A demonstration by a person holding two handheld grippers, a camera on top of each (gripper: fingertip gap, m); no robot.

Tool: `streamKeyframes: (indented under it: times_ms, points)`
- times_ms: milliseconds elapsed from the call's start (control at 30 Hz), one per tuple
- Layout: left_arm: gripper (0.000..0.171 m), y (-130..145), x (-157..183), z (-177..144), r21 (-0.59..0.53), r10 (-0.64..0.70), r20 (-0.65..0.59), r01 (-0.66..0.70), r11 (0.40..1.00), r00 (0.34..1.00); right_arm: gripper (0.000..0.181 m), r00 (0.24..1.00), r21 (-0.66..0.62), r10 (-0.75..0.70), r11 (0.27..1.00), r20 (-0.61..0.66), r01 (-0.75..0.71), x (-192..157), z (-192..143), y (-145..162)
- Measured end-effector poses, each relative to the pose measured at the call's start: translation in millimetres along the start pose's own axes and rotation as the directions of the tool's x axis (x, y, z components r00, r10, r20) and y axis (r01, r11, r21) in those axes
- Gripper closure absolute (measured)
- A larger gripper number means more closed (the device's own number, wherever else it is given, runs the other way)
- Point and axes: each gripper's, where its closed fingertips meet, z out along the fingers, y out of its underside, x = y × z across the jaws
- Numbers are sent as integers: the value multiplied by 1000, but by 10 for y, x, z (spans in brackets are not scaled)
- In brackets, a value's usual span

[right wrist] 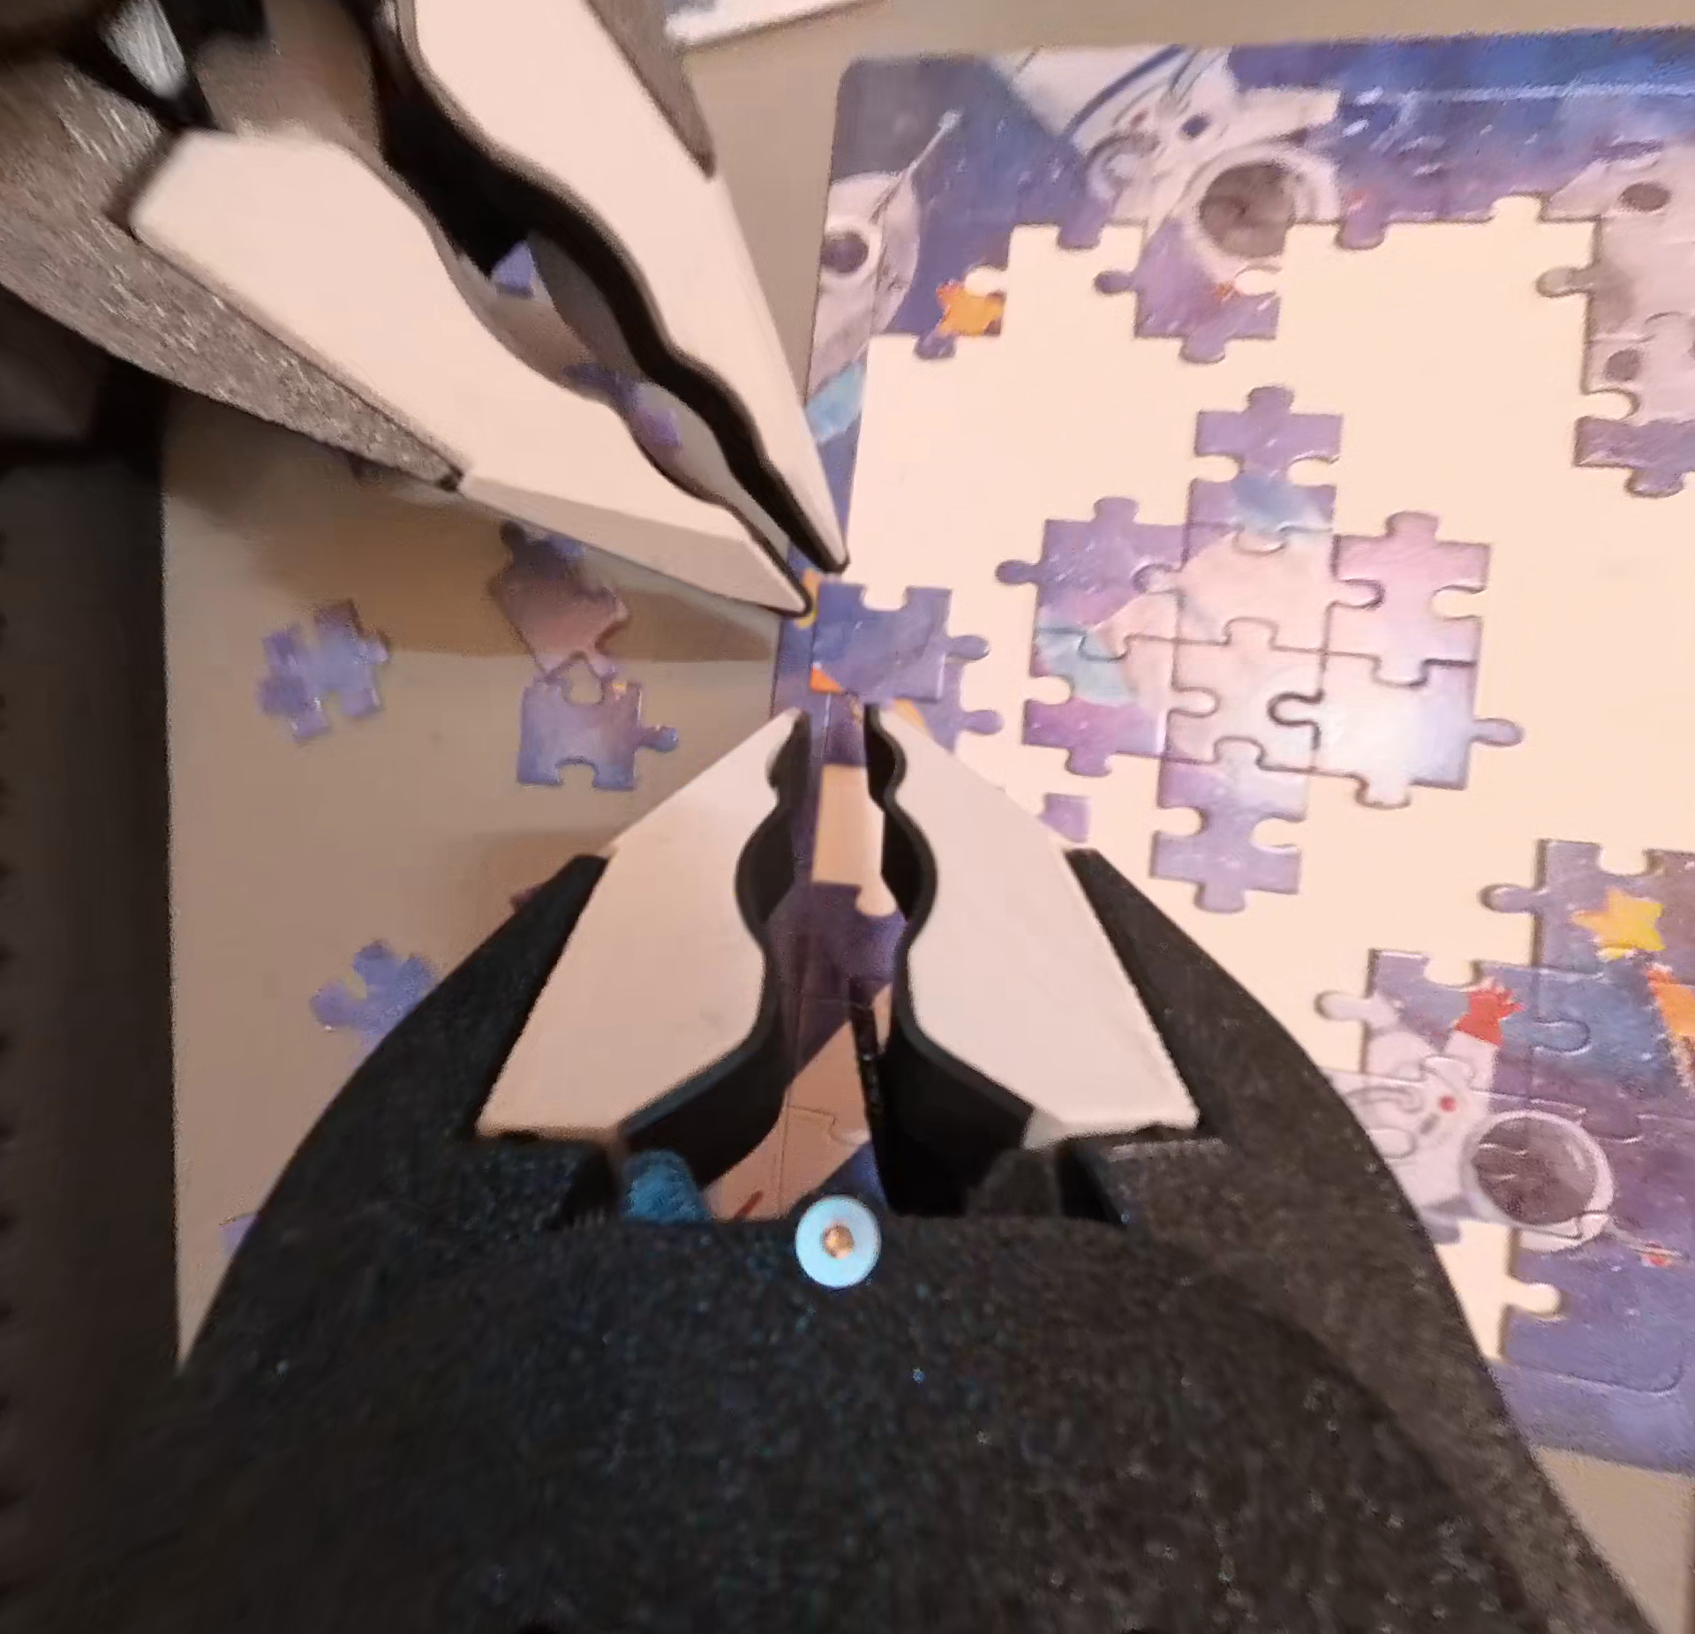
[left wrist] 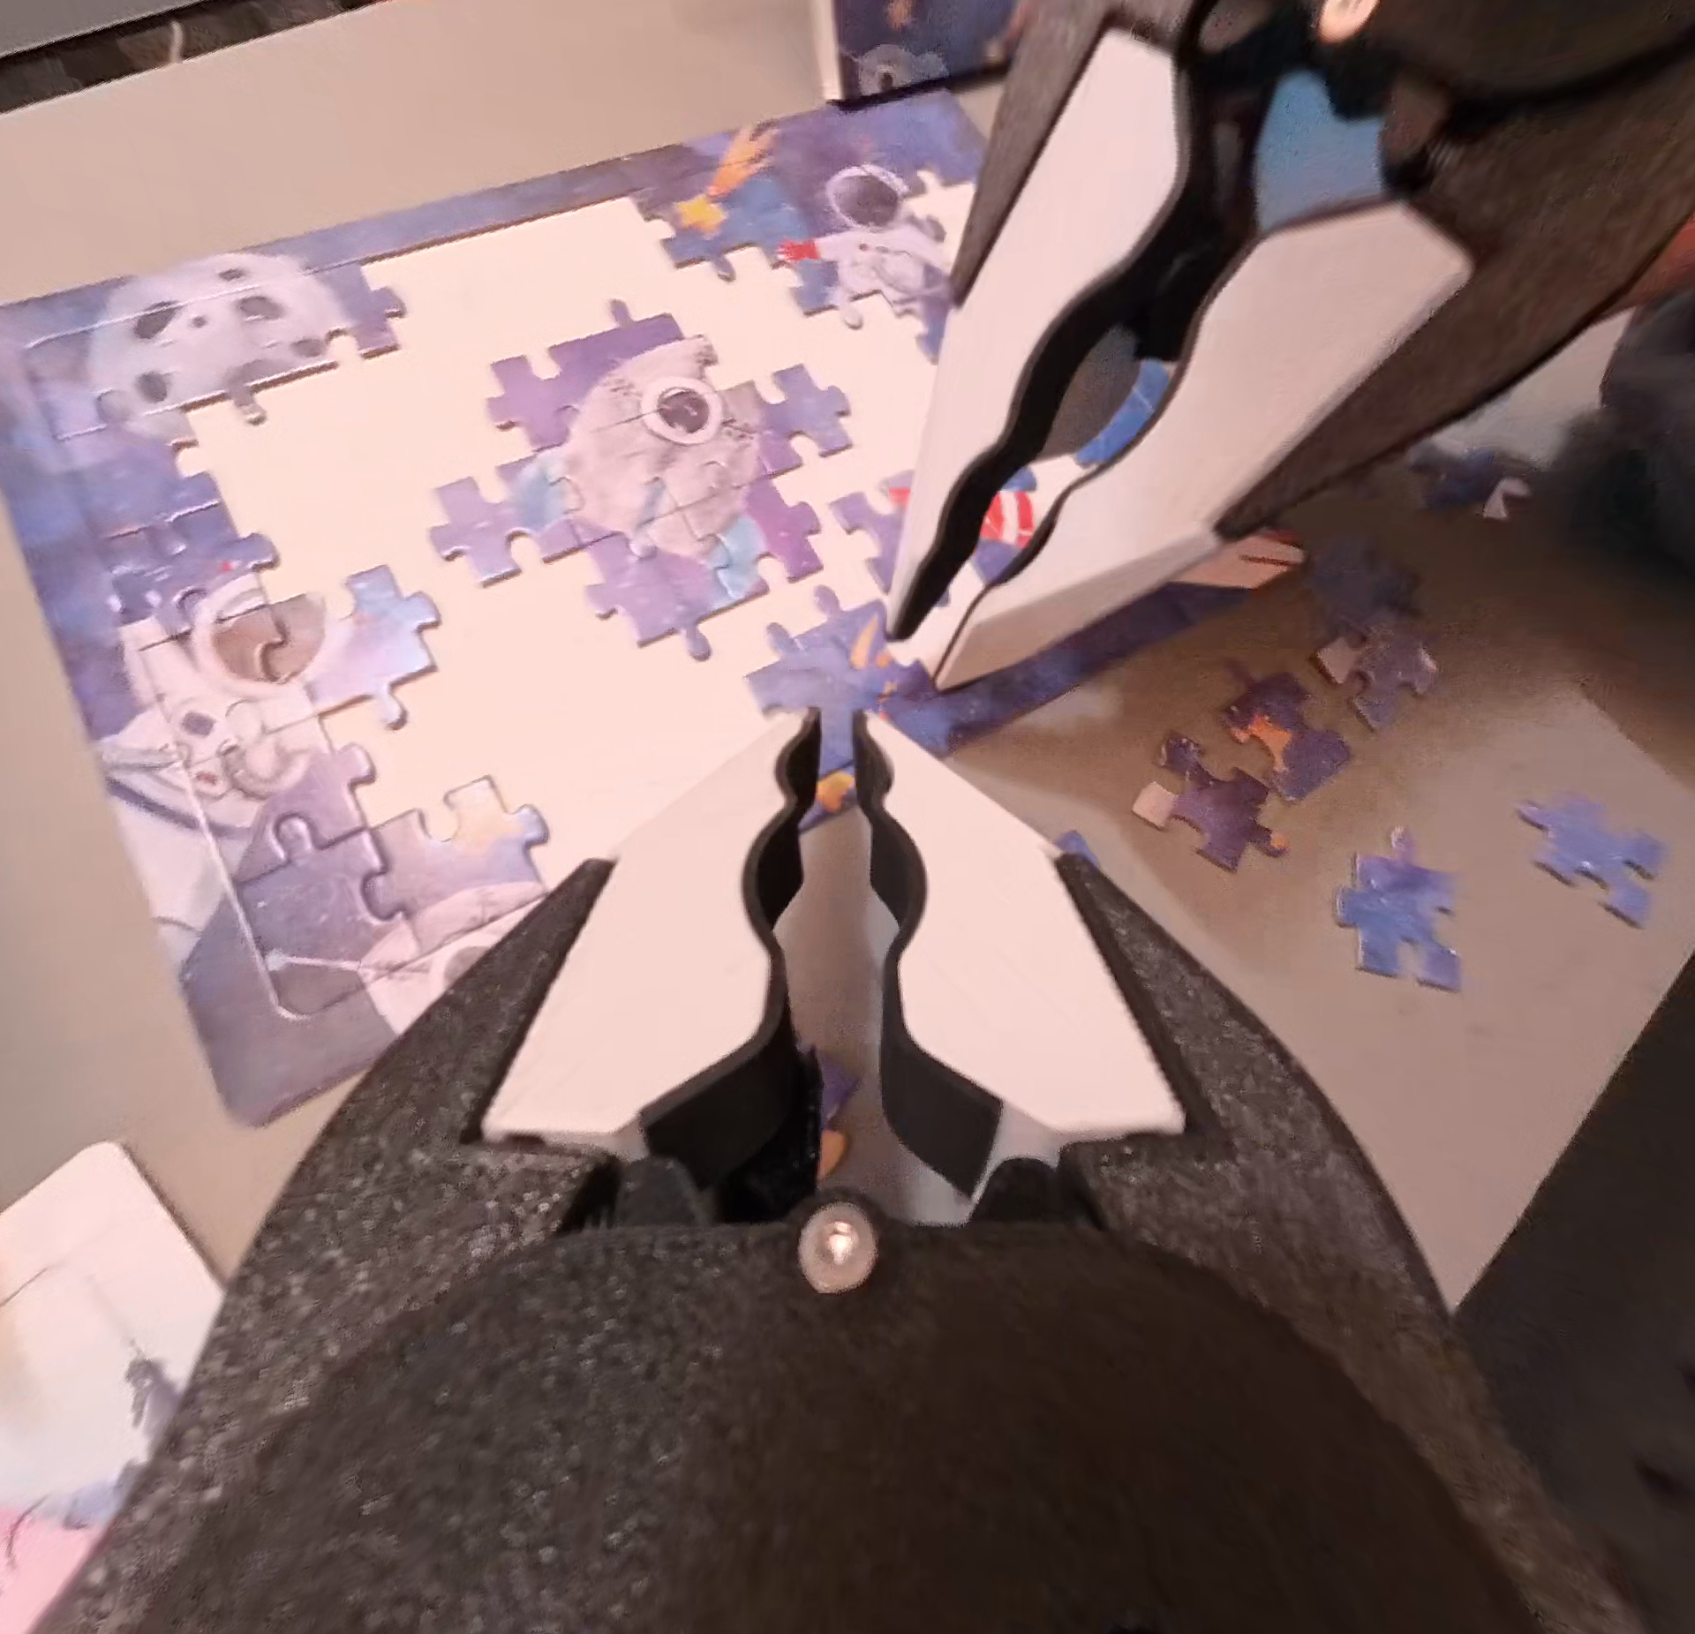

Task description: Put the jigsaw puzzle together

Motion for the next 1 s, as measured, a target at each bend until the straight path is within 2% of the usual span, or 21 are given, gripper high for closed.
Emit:
streamKeyframes:
  times_ms: [233, 700, 867, 967, 1000]
  points:
    - [165, 115, -8, 148, -92, 81, 43, -77, 993, 996, 169, 996, 60, 3, 998, -92, 2, 63, 95, 33]
    - [162, 110, -121, 150, -88, 24, 72, -18, 996, 997, 170, 997, 38, -7, 999, -71, 10, 116, 151, -25]
    - [161, 115, -129, 143, -88, 20, 68, -14, 996, 997, 164, 999, 18, 13, 1000, -46, -12, 125, 135, 1]
    - [159, 122, -141, 136, -88, 17, 67, -11, 996, 998, 181, 999, 52, -2, 999, -53, 5, 125, 76, -62]
    - [159, 121, -143, 135, -87, 11, 66, -5, 996, 998, 181, 998, 70, -7, 997, -61, 12, 126, 61, -98]
